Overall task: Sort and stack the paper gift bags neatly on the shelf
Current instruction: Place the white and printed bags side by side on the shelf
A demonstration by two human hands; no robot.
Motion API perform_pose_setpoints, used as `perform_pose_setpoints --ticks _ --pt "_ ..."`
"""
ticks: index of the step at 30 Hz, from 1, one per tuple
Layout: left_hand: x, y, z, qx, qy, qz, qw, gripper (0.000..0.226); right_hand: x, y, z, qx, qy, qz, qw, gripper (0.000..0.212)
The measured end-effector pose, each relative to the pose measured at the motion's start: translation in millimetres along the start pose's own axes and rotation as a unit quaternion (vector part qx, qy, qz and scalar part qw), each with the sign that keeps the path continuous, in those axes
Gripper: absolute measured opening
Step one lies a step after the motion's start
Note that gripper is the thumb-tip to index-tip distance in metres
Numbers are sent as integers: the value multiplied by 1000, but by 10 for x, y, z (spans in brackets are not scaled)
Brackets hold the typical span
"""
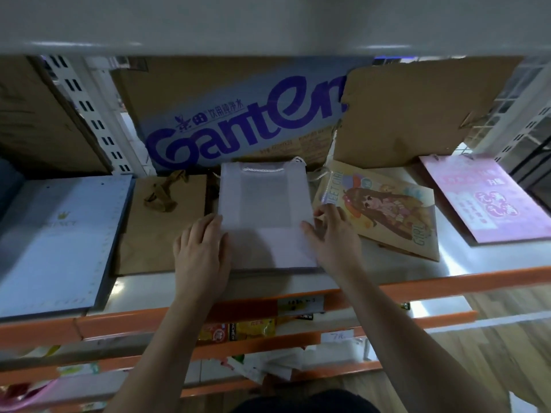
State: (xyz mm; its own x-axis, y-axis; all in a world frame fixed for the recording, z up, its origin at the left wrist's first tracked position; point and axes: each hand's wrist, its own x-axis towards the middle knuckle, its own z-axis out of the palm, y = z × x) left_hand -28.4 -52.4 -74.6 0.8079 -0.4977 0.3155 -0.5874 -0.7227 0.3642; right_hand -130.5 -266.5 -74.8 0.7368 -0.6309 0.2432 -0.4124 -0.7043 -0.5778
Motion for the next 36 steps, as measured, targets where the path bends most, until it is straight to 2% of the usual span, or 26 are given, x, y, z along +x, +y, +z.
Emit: perform_pose_setpoints --ticks 5,9,13,17,20,24,26,28,34,36 --pt "-25 584 139 -20 -25 57 998 54 115 391 -318 72 92 -54 992 16" --pt "22 1180 382 -28 -59 72 995 58 325 856 -707 74 97 -46 991 14" --pt "36 1714 594 -38 -54 60 996 56 512 1405 -1077 49 87 -33 994 18" --pt "5 2099 795 -32 -56 24 998 59 726 1827 -1326 33 45 -36 998 17" --pt "-50 2209 917 -14 -56 -17 998 47 887 2014 -1372 -1 -28 -42 999 25" --pt "-70 2191 953 -14 -35 -62 997 45 1026 2077 -1341 -94 -179 -57 978 59" --pt "-71 2193 948 -12 -28 -69 997 46 1069 2102 -1289 -153 -213 -67 963 81" --pt "-72 2209 949 -7 -27 -62 998 53 1096 2104 -1285 -155 -221 -47 962 100" --pt "-66 2202 976 -7 -32 -60 998 61 1087 2058 -1414 -79 -187 53 978 96" --pt "-65 2210 983 -14 -35 -58 998 56 1062 2043 -1488 -6 -177 96 980 83"
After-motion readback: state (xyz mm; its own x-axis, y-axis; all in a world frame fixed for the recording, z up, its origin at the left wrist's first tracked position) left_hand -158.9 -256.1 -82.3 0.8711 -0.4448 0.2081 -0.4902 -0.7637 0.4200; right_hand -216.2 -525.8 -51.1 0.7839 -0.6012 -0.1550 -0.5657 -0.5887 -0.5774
